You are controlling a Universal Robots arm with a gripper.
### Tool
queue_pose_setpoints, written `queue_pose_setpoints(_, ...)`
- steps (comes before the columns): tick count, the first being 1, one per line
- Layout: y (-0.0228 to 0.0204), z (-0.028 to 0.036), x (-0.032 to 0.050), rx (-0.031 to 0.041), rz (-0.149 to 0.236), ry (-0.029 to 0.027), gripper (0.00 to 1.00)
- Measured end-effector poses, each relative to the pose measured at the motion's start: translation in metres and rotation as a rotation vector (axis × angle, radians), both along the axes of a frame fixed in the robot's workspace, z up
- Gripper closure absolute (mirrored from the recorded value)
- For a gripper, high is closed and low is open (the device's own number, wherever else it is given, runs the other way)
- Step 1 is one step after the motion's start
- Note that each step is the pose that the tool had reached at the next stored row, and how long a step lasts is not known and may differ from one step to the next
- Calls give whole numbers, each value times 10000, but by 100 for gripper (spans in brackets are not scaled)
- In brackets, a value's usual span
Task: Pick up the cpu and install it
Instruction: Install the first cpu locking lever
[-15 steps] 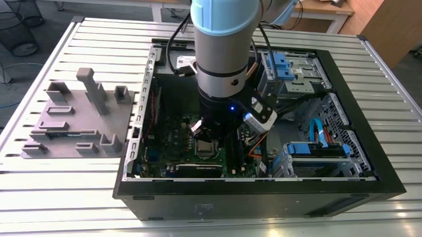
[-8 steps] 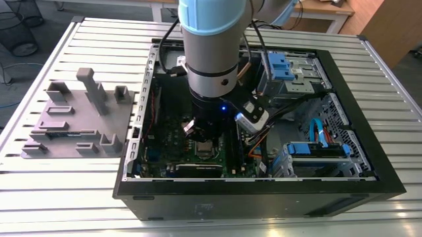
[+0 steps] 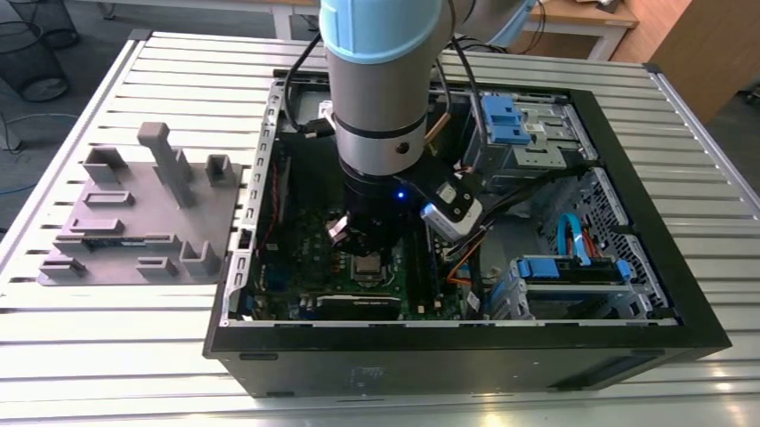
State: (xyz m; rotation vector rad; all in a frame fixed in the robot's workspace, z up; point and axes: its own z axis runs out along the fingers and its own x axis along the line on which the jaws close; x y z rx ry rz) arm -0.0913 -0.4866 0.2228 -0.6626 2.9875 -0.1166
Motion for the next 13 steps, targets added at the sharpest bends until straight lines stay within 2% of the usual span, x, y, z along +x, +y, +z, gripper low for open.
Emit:
queue_pose_setpoints(6, 0, -2, 1, 7, 0, 3, 89)
queue_pose_setpoints(10, 0, -7, -28, 61, 0, -17, 89)
queue_pose_setpoints(13, 0, -8, -46, 64, 0, -29, 89)
